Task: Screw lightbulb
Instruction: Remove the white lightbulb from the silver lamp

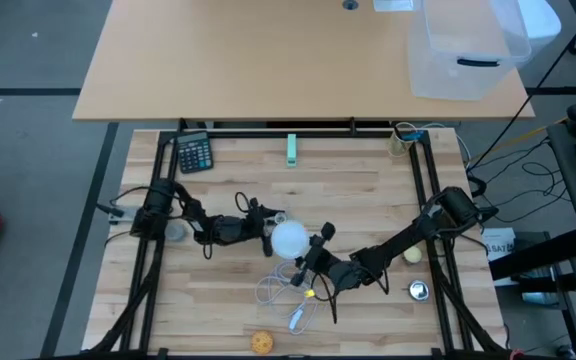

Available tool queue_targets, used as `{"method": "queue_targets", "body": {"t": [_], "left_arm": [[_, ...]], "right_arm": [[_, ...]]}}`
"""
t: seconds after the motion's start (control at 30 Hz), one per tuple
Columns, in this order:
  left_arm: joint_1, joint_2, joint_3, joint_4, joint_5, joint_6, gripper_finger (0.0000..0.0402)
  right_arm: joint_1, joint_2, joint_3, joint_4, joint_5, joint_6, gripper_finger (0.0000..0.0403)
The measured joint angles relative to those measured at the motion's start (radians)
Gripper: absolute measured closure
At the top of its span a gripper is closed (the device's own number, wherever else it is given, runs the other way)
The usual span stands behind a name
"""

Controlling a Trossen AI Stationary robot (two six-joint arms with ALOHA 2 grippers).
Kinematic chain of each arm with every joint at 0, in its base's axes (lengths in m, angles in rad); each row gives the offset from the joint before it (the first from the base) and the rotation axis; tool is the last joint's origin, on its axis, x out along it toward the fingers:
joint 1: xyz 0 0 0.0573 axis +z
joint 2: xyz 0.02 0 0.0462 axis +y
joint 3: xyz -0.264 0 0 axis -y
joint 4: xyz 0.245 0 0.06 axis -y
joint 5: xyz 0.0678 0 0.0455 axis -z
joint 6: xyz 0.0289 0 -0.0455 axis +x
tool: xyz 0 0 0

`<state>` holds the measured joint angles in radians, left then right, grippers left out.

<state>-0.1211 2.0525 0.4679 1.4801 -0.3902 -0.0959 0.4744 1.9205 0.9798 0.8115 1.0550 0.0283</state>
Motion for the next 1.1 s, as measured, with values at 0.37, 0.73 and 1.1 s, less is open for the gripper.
{"method": "queue_targets", "body": {"t": [0.37,0.73,1.1], "left_arm": [[-0.073,0.000,-0.008,0.079,-0.063,0.000,0.0104],[-0.099,-0.109,-0.011,0.025,-0.096,0.077,0.0104],[-0.142,-0.290,-0.011,-0.279,-0.150,0.083,0.0104]], "right_arm": [[-0.030,-0.082,-0.152,-0.266,0.034,0.476,0.0277],[-0.147,-0.169,-0.172,-0.533,-0.341,0.844,0.0277],[-0.245,-0.251,-0.172,-0.844,-0.627,1.054,0.0277]]}}
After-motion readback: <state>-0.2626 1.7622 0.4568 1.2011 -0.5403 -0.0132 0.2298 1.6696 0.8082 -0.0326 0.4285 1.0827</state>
